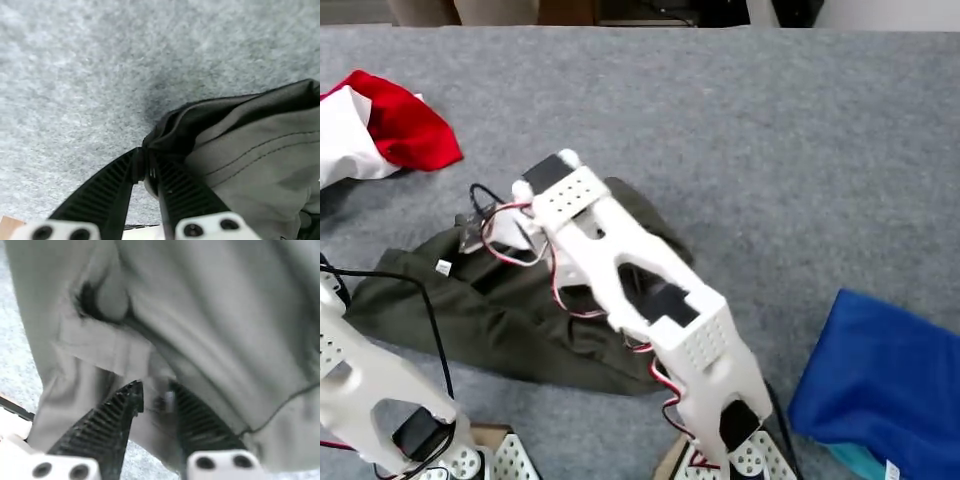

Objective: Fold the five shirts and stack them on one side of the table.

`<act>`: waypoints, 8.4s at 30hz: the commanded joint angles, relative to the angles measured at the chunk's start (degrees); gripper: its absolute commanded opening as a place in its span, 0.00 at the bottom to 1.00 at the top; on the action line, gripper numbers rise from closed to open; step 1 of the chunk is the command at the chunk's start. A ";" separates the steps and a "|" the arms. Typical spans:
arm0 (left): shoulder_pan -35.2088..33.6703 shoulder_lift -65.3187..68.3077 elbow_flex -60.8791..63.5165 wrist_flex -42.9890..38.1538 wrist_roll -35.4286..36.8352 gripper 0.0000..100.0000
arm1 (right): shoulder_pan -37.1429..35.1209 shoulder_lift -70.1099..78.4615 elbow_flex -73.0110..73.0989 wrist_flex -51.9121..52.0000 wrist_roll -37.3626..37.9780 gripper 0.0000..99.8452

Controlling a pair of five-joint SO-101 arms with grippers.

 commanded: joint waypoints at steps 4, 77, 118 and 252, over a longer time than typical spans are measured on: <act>-0.70 -3.21 -0.09 0.79 -0.53 0.02 | -4.53 2.33 -0.84 -1.23 -0.79 0.17; -0.79 -3.21 0.00 0.79 -0.62 0.02 | 11.74 -6.20 12.79 -0.79 -30.07 0.10; -0.88 -3.21 0.00 0.79 -0.53 0.02 | 9.89 0.48 10.42 -1.58 -31.30 0.10; 2.02 -3.47 5.45 0.62 -0.53 0.02 | 18.51 22.29 -46.90 1.85 -37.19 0.08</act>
